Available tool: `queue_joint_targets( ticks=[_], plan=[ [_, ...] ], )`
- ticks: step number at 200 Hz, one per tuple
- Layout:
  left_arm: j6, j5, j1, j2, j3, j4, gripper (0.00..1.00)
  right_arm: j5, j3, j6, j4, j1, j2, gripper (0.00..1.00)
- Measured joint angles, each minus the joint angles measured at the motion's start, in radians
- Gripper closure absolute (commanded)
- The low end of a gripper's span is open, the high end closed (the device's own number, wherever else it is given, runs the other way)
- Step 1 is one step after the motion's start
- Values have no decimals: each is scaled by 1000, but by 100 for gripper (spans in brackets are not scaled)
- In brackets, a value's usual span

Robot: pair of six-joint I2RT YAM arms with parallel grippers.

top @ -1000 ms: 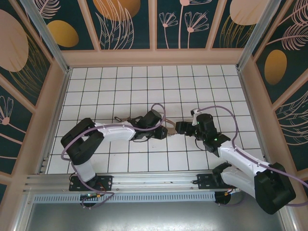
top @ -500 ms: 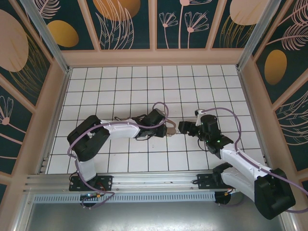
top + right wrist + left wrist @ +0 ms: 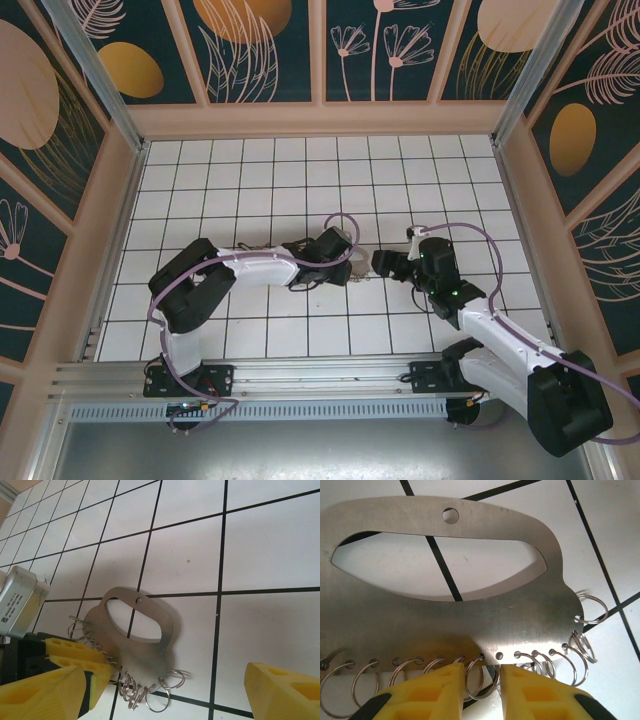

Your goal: Put the keys on the keyring

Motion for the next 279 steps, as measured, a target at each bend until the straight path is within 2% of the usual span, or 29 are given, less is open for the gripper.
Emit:
queue_joint_targets(
  ticks=[53, 73, 91, 151, 165, 176, 235, 279],
  plan=[
    [43, -119, -57, 34, 61, -93, 73, 0, 0, -11, 0, -8, -2, 17],
    [52, -150, -69, 43, 74, -117, 79, 0, 0, -18, -3, -8, -6, 17],
    [61, -165, -71, 46, 80, -133, 80, 0, 0, -18, -4, -13, -17, 17],
    [64, -161, -70, 47, 83, -138, 86, 0, 0, -26, -8, -27, -32, 17],
    [65, -156, -71, 47, 83, -137, 92, 0, 0, -29, -10, -28, -35, 17],
    [65, -152, -71, 47, 83, -134, 100, 0, 0, -34, -11, -31, -39, 17],
    [85, -126, -71, 35, 76, -129, 100, 0, 0, -45, -39, -39, -82, 18],
    [144, -101, -71, -83, 39, -159, 100, -3, 0, -44, -54, -41, -112, 18]
  ],
)
